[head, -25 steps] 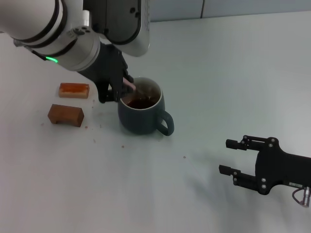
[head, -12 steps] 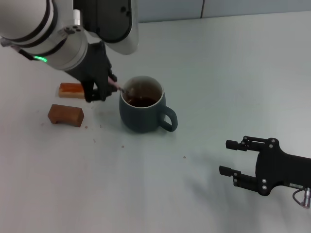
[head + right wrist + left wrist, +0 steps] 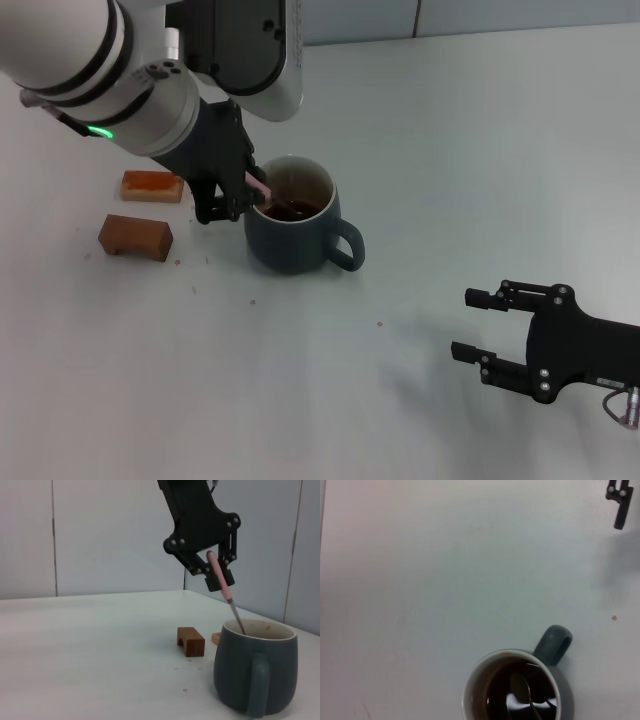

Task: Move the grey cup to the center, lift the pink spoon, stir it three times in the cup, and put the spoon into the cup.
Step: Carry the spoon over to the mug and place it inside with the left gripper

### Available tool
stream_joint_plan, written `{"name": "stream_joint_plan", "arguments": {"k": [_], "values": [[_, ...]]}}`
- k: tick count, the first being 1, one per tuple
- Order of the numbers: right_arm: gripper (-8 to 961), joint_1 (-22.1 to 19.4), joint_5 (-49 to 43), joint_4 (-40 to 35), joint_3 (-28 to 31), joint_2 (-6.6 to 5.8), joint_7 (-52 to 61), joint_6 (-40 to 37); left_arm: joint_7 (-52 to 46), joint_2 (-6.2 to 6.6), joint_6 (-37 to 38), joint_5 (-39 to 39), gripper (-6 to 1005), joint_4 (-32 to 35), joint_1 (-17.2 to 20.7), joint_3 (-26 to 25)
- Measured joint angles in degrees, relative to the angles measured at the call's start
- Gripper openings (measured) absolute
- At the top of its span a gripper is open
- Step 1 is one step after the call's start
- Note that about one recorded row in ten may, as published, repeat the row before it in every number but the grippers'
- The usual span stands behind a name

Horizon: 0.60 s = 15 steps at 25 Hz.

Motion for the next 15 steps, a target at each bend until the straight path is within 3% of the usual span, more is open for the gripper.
{"name": "stream_joint_plan", "arguments": {"k": [15], "values": [[588, -0.17, -0.05, 0.0, -0.01, 0.0, 0.0, -0.52, -2.3, 0.16, -0.84, -0.24, 183, -0.11, 1.56, 0.0]]}}
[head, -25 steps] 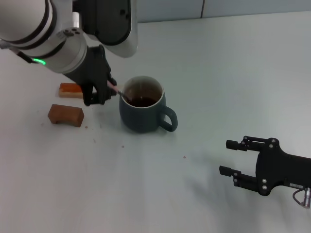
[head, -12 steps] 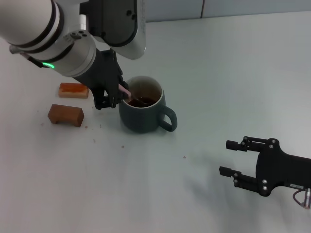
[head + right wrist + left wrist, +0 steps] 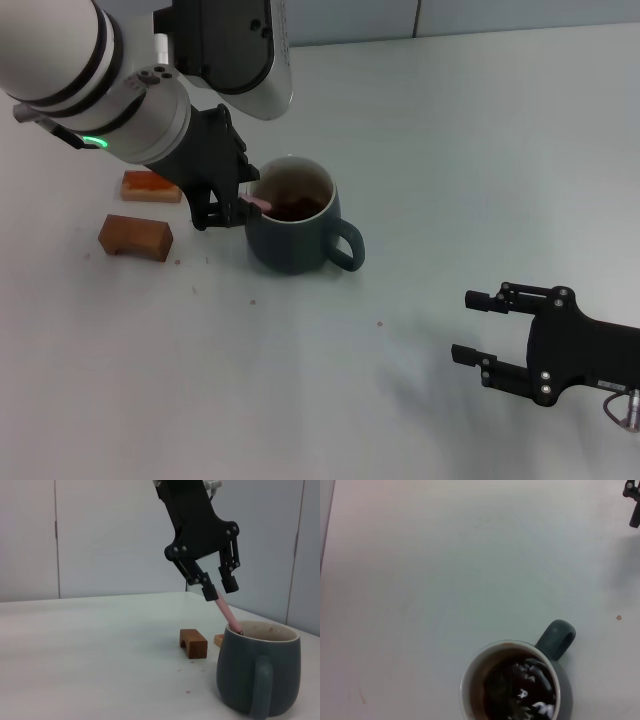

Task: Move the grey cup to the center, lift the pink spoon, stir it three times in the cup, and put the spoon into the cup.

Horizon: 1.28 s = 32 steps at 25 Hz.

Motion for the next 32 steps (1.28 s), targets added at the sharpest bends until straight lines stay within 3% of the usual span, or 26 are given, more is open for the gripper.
{"name": "stream_joint_plan", "arguments": {"k": [5, 6, 8, 9, 10, 11, 12, 14, 19, 21, 22, 24, 25, 26, 28, 30, 32], "values": [[588, 0.05, 0.01, 0.0, 0.04, 0.0, 0.0, 0.0, -0.04, -0.02, 0.05, 0.0, 328, 0.01, 0.01, 0.0], [588, 0.06, 0.02, 0.0, 0.18, 0.0, 0.0, -0.01, 0.53, 0.24, 0.52, -3.39, 357, 5.97, 2.21, -2.49], [588, 0.06, 0.02, -0.01, 0.28, 0.0, 0.0, -0.01, 1.58, 0.37, 1.19, -7.63, 399, 9.2, 3.4, -5.17], [588, 0.11, 0.04, -0.05, 0.43, 0.01, 0.0, -0.02, 3.48, 0.43, 1.71, -14.3, 420, 11.75, 4.81, -9.69], [588, 0.11, 0.04, -0.05, 0.43, 0.01, 0.0, -0.02, 3.48, 0.43, 1.71, -14.3, 419, 11.75, 4.81, -9.69], [588, 0.22, 0.06, -0.09, 0.53, 0.0, 0.0, -0.01, 5.79, 0.44, 1.33, -22.57, 419, 12.44, 6.5, -15.62], [588, 0.22, 0.06, -0.09, 0.53, 0.0, 0.0, -0.01, 5.79, 0.44, 1.33, -22.57, 418, 12.44, 6.5, -15.62], [588, 0.31, 0.19, -0.15, 0.55, 0.01, 0.0, -0.01, 8.51, 0.37, -0.6, -31.86, 417, 10.64, 8.6, -20.94], [588, 0.42, 0.95, -0.23, 0.55, -0.06, 0.0, -0.04, 22.98, 0.45, -8.75, -59.3, 427, -5.29, 16.6, -28.22], [588, 0.43, 1.27, -0.25, 0.59, -0.08, 0.0, -0.06, 33.05, 0.43, -10.39, -72.7, 440, -17.7, 20.39, -30.32], [588, 0.43, 1.46, -0.24, 0.59, -0.08, 0.0, -0.07, 33.05, 0.43, -10.39, -72.7, 446, -17.7, 20.39, -30.32], [588, 0.38, 1.72, -0.29, 0.83, -0.09, 0.04, -0.09, 42.05, 0.52, -8.35, -81.06, 458, -28.59, 22.24, -32.09], [589, 0.38, 1.72, -0.29, 0.83, -0.09, 0.04, -0.09, 42.05, 0.52, -8.35, -81.06, 464, -28.59, 22.24, -32.09], [589, 0.37, 1.74, -0.22, 1.12, -0.09, 0.05, -0.09, 46.11, 0.53, -7.05, -84.17, 471, -33.8, 23.01, -32.89], [589, 0.36, 1.75, -0.13, 1.2, -0.09, 0.06, -0.09, 61.32, 0.68, -2.55, -90.16, 483, -50.99, 24.25, -36.78], [589, 0.32, 1.76, 0.0, 1.16, -0.09, 0.07, -0.03, 61.32, 0.68, -2.55, -90.16, 495, -50.99, 24.25, -36.78], [589, 0.31, 1.72, 0.01, 0.94, -0.09, 0.07, 0.15, 75.42, 1.3, -0.7, -89.29, 508, -65.94, 25.11, -39.07]]}}
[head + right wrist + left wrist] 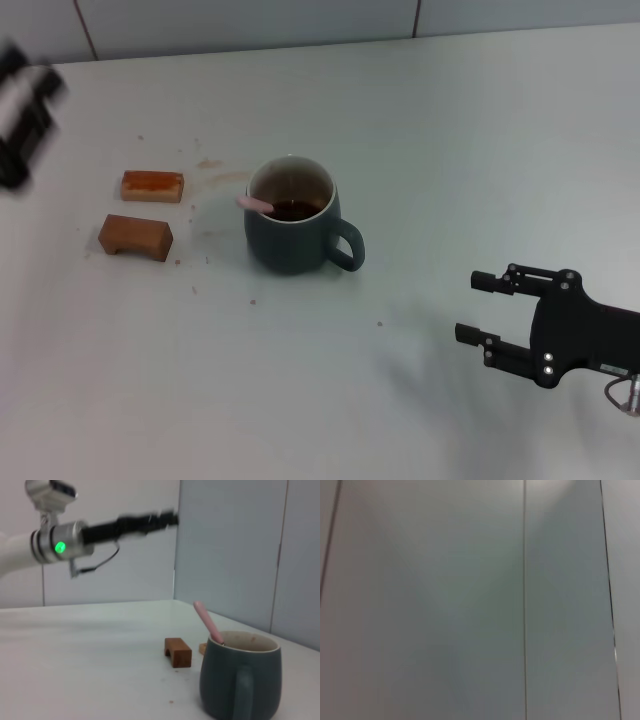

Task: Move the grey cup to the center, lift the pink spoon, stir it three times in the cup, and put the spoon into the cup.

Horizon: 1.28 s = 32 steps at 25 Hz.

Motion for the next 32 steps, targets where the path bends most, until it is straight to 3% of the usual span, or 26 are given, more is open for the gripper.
{"name": "stream_joint_plan", "arguments": {"k": [6, 7, 13, 15, 17, 23, 32], "values": [[589, -0.13, -0.65, -0.01, -1.87, 0.09, 0.02, 0.29, 7.96, -0.01, -0.01, 3.9, 545, -4.04, 2.44, 0.43], [589, -0.16, -0.69, -0.01, -2.28, 0.12, 0.05, 0.42, 9.25, -0.27, 0.14, 7.66, 551, -5.0, 5.84, 0.43], [589, 0.04, -0.79, 0.09, -4.64, 0.18, 1.17, 1.09, 9.28, -0.3, 0.66, 9.37, 719, -5.75, 7.73, 0.43], [589, 0.13, -0.81, 0.14, -4.98, 0.18, 1.45, 1.09, 7.48, -0.31, 1.23, 15.48, 776, -6.42, 8.86, 0.42], [589, 0.1, -0.83, 0.17, -5.44, 0.19, 1.47, 1.11, 7.28, -0.31, 1.25, 16.21, 834, -6.66, 8.88, 0.42], [589, -0.02, -0.84, 0.17, -6.32, 0.28, 1.93, 1.27, 12.57, -0.33, 0.19, 21.59, 834, -10.32, 9.13, 0.45], [589, 0.26, -1.87, 0.17, -7.0, 0.27, 3.52, 1.8, 16.35, -0.36, -1.17, 23.71, 834, -12.63, 9.01, 0.51]]}}
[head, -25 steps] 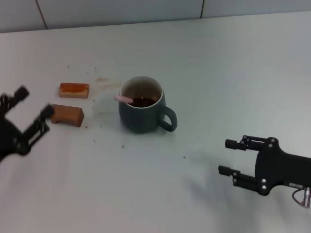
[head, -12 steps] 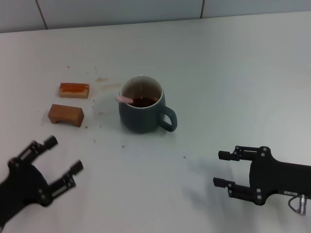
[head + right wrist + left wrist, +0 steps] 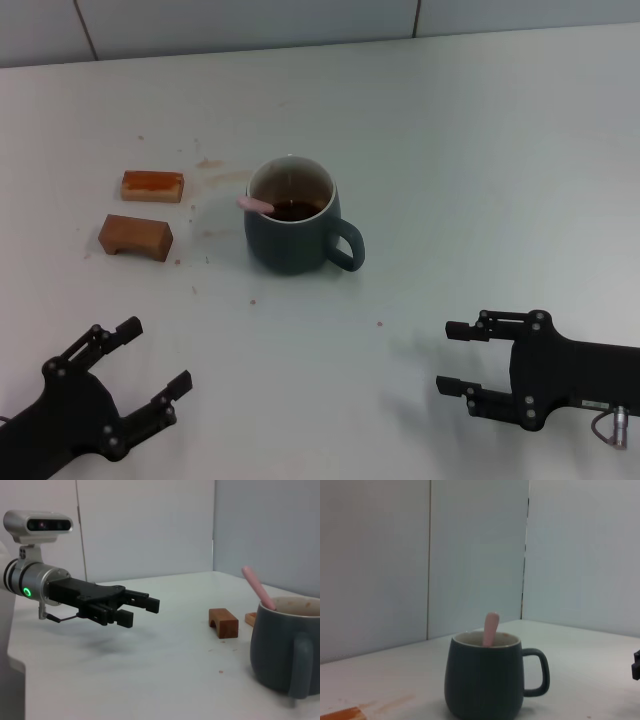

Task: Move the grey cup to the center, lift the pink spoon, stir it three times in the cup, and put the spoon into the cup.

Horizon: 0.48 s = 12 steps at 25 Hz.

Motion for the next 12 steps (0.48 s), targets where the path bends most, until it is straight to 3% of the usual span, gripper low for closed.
{"name": "stream_joint_plan", "arguments": {"k": [12], "values": [[589, 0.05, -0.2, 0.0, -0.16, 0.0, 0.09, 0.7, 0.74, -0.11, -0.36, 0.12, 834, -0.4, -0.52, -0.15]]}}
